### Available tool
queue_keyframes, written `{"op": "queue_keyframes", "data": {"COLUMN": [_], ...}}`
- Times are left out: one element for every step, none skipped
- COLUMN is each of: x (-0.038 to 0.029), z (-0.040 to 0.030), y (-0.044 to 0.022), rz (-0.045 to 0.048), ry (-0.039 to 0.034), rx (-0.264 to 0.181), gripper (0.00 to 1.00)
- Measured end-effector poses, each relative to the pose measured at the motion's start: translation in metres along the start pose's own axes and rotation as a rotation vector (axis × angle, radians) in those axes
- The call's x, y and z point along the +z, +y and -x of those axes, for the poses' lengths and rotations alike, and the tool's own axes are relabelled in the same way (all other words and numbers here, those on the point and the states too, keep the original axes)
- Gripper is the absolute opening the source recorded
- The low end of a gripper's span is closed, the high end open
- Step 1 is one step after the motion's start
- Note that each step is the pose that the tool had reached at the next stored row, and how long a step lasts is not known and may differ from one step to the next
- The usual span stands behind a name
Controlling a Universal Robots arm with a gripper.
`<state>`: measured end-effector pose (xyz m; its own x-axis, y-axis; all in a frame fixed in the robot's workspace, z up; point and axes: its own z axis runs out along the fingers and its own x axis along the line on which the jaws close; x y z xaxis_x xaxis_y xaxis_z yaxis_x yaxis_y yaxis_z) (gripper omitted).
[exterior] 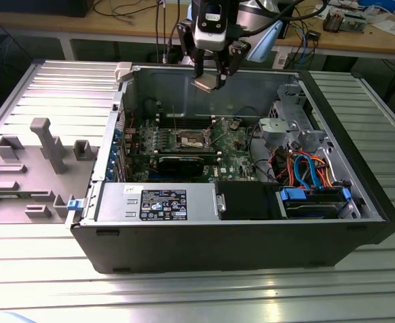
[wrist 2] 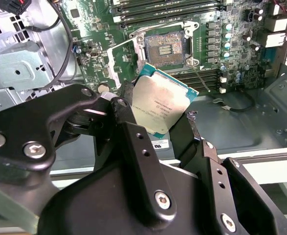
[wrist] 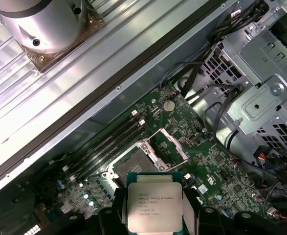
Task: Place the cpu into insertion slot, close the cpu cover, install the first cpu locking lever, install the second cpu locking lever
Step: 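Place the cpu into insertion slot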
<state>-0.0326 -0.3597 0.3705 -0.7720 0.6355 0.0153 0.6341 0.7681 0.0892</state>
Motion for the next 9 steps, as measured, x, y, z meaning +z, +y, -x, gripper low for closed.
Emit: {"op": "queue_keyframes", "data": {"x": [0.0002,0.0006,0.0008,0.0011,0.0013,0.0014,0.0015,0.0017,0.0017], "z": [0.0,0.0001,0.0001,0.0001,0.0001,0.0,-0.0002,-0.0004,-0.0007], "y": [0.0,-0.0001,-0.0001,-0.0001,-0.0001,-0.0002,-0.0004,-0.0006,-0.0009], "rz": [0.0,0.0004,0.0006,0.0009,0.001,0.0011,0.0011,0.0014,0.0016], "ry": [-0.0029,-0.0072,-0.0088,-0.0102,-0.011,-0.0115,-0.0119,-0.012,-0.0118], "rx": [0.004,0.012,0.017,0.023,0.028,0.032,0.036,0.037,0.037], "gripper": [0.54,0.54,0.54,0.54,0.54,0.54,0.54,0.54,0.54]}}
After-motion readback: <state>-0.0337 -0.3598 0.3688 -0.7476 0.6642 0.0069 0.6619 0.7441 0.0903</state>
